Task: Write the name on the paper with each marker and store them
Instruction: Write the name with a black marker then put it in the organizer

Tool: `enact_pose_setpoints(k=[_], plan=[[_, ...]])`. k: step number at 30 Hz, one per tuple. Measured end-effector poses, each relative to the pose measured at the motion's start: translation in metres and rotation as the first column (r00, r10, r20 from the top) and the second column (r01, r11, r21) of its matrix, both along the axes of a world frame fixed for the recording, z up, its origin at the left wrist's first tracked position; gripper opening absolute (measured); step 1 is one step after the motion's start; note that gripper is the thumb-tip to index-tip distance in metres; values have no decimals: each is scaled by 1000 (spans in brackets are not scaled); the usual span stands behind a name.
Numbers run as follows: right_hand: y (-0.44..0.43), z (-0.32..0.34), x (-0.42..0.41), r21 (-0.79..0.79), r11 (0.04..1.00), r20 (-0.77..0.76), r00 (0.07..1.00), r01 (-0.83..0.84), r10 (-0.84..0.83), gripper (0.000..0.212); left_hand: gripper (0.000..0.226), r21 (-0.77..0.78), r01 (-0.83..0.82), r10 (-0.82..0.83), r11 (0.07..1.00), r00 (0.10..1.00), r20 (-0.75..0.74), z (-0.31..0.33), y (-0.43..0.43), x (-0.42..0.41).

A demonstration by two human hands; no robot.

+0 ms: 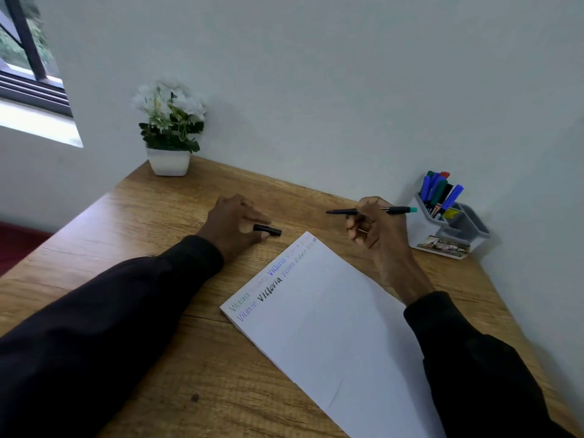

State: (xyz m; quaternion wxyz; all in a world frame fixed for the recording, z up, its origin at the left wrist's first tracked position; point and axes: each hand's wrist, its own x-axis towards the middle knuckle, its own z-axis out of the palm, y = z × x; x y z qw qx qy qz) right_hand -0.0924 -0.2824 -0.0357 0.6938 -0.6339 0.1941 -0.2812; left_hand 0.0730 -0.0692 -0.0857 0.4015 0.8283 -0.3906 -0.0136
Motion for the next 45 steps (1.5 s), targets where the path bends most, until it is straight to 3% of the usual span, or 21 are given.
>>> enact_pose_setpoints(k=[3,5,7,13,18,28,35,42,45], plan=[[8,7,-8,-20,996,-7,996,-88,88,20,21,33,21,-20,999,999,-32,0,4,-1],[16,11,-17,11,986,1,986,-167,167,12,18,6,34,-34,999,998,-53,5,7,-4],[24,11,-26,24,978,-1,978,-209,209,19,17,-49,48,-53,998,993,-105,11,11,-9],[54,-5,-53,-216,971,22,994,-98,105,14,18,-206,67,-118,976,962,-245,22,38,-29],[74,-5,-61,-282,956,32,995,-83,96,13,18,-329,118,-218,937,933,-285,32,59,-40],[93,4,-65,-306,948,50,993,-91,111,11,16,-358,159,-257,920,935,-245,46,73,-52],[102,3,-58,-497,861,-23,993,-111,115,7,13,-334,181,-265,925,937,-227,55,67,-69],[100,-11,-54,-486,874,28,999,-14,31,8,18,-325,119,-175,938,973,-149,58,53,-79],[90,-7,-59,-573,818,-44,998,-59,42,1,14,-322,168,-209,932,973,-97,66,49,-84]])
